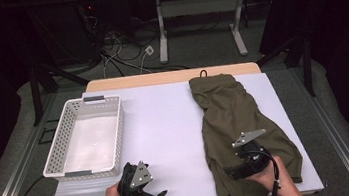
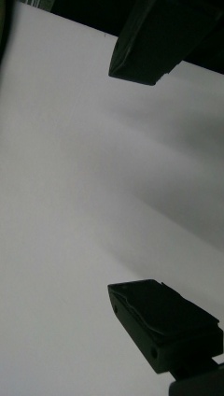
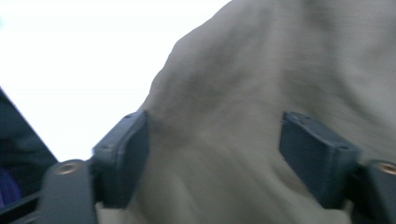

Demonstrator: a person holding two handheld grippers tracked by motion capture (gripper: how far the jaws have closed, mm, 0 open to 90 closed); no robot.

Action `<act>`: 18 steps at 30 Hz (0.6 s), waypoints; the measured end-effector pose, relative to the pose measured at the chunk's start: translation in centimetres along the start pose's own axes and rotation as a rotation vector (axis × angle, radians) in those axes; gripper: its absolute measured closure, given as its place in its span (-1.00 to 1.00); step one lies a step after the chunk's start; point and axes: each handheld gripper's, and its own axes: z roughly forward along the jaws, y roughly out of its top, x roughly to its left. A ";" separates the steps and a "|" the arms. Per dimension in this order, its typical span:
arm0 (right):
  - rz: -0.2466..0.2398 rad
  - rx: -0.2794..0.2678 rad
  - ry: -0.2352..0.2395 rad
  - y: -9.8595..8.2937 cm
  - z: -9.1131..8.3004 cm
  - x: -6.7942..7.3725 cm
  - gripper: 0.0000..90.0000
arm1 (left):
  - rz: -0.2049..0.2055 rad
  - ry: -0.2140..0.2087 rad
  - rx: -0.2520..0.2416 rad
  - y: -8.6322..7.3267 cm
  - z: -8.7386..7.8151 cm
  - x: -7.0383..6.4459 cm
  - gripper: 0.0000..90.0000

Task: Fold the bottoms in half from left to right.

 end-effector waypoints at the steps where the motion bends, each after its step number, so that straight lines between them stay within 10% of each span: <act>1: -0.004 0.013 0.002 0.1 0.5 0.1 -0.09 | -0.002 0.001 0.000 0.0 0.1 0.1 -1.00; 4: -0.011 0.050 0.018 0.5 1.8 0.0 0.10 | -0.008 -0.001 0.004 0.0 0.2 0.2 -1.00; 12: -0.025 -0.020 0.010 0.9 -0.1 1.1 -0.34 | -0.003 0.001 0.002 0.0 0.0 0.0 -1.00; 18: -0.076 0.074 0.016 0.8 3.1 2.4 0.64 | 0.001 0.002 0.002 0.0 0.0 -0.1 -1.00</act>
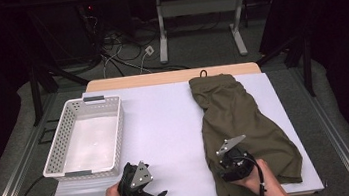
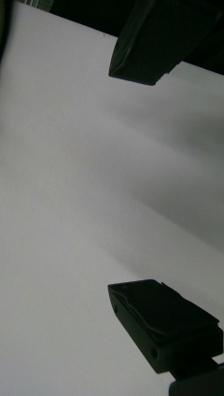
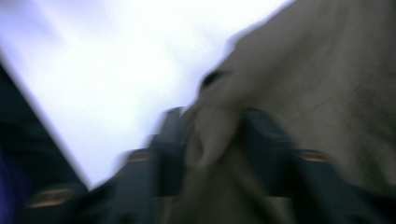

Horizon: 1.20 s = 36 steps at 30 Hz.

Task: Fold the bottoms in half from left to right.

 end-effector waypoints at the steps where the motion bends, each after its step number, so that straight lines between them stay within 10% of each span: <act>1: 0.004 0.003 0.001 0.1 0.5 -0.2 0.87 | -0.001 0.001 0.003 0.0 0.0 0.1 -1.00; 13: 0.093 -0.172 -0.105 4.2 0.5 -2.4 0.97 | -0.005 -0.002 0.007 -0.1 0.2 0.2 -1.00; 17: 0.090 -0.104 -0.102 3.9 2.7 -3.3 0.56 | -0.006 -0.003 0.007 -0.1 0.2 0.3 -1.00; 25: 0.102 -0.191 -0.111 2.6 -1.6 -3.4 -0.39 | -0.005 -0.003 0.009 -0.1 0.2 0.2 -0.99; 36: 0.041 -0.043 -0.028 0.1 -1.2 -1.1 -0.13 | -0.001 -0.006 0.012 0.0 0.3 0.2 -0.99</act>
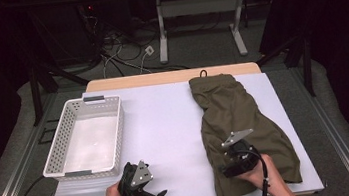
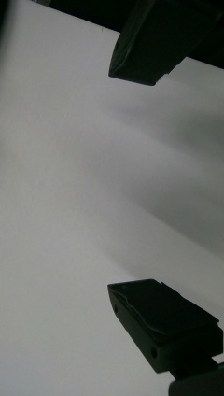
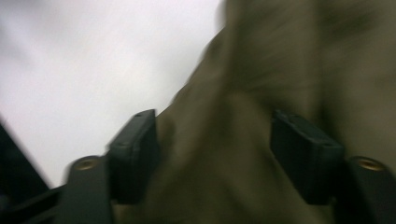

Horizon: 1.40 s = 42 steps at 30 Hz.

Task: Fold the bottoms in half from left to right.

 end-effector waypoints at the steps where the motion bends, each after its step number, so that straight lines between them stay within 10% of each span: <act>1: -0.013 0.019 0.005 -0.1 0.7 0.3 0.02 | 0.001 0.000 0.000 0.0 0.0 0.0 -0.99; 6: -0.023 0.035 -0.016 0.3 2.4 0.4 0.92 | 0.001 0.002 -0.002 0.0 -0.1 0.1 -0.99; 17: 0.065 -0.228 -0.053 3.5 -0.2 0.6 1.00 | -0.002 0.001 0.001 0.0 0.0 0.1 -0.99; 19: 0.015 -0.182 -0.119 3.6 0.4 0.3 0.97 | -0.001 0.002 0.001 0.0 -0.1 0.1 -0.99; 23: -0.014 -0.021 -0.087 2.1 2.6 -0.7 0.49 | -0.001 0.001 -0.001 -0.1 -0.1 0.1 -0.99; 30: 0.031 -0.093 -0.083 0.9 -1.9 -1.9 -0.47 | 0.001 0.004 -0.003 -0.1 -0.2 0.1 -0.99; 42: 0.250 -0.095 -0.287 -5.1 -7.0 -7.0 -0.26 | 0.002 0.002 -0.003 0.0 -0.1 0.1 -0.99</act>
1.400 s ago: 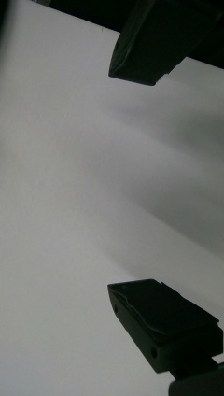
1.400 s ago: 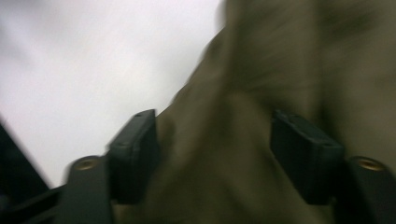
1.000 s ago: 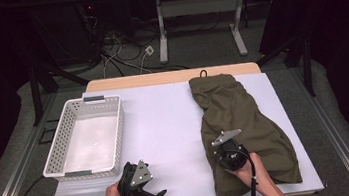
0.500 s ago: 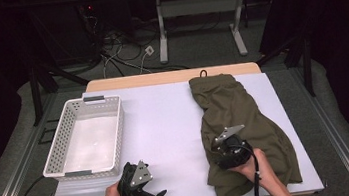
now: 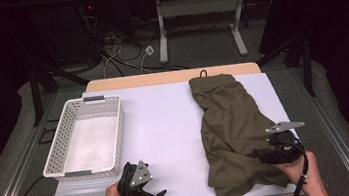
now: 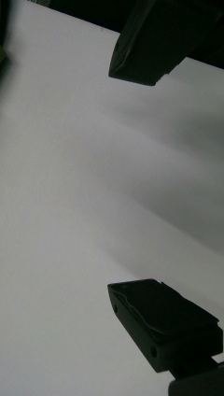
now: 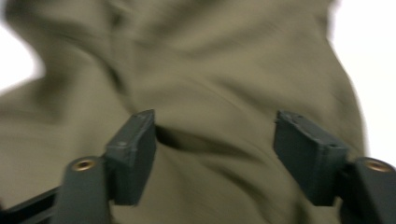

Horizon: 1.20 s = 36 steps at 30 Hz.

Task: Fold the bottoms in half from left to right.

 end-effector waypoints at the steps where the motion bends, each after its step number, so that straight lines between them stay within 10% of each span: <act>1: 0.022 0.021 -0.028 -0.5 0.1 -0.7 -0.21 | 0.000 -0.001 0.000 0.0 0.0 0.0 -0.99; 7: 0.133 0.126 -0.124 -3.2 1.2 -3.4 0.16 | 0.003 -0.002 0.002 0.1 0.1 0.0 -0.99; 13: 0.178 0.196 -0.093 -4.1 2.2 -4.1 0.98 | 0.004 -0.003 -0.001 0.0 0.0 0.0 -0.99; 23: 0.131 0.159 -0.249 -2.4 -0.3 -5.3 0.98 | 0.006 -0.007 0.003 0.1 0.2 0.0 -0.99; 29: 0.198 0.221 -0.159 -3.6 2.4 -6.6 0.40 | 0.002 -0.009 0.003 0.1 0.2 0.0 -0.99; 36: 0.229 0.182 -0.095 -4.0 2.7 -6.7 0.94 | 0.007 -0.009 0.003 0.1 0.2 -0.2 -0.99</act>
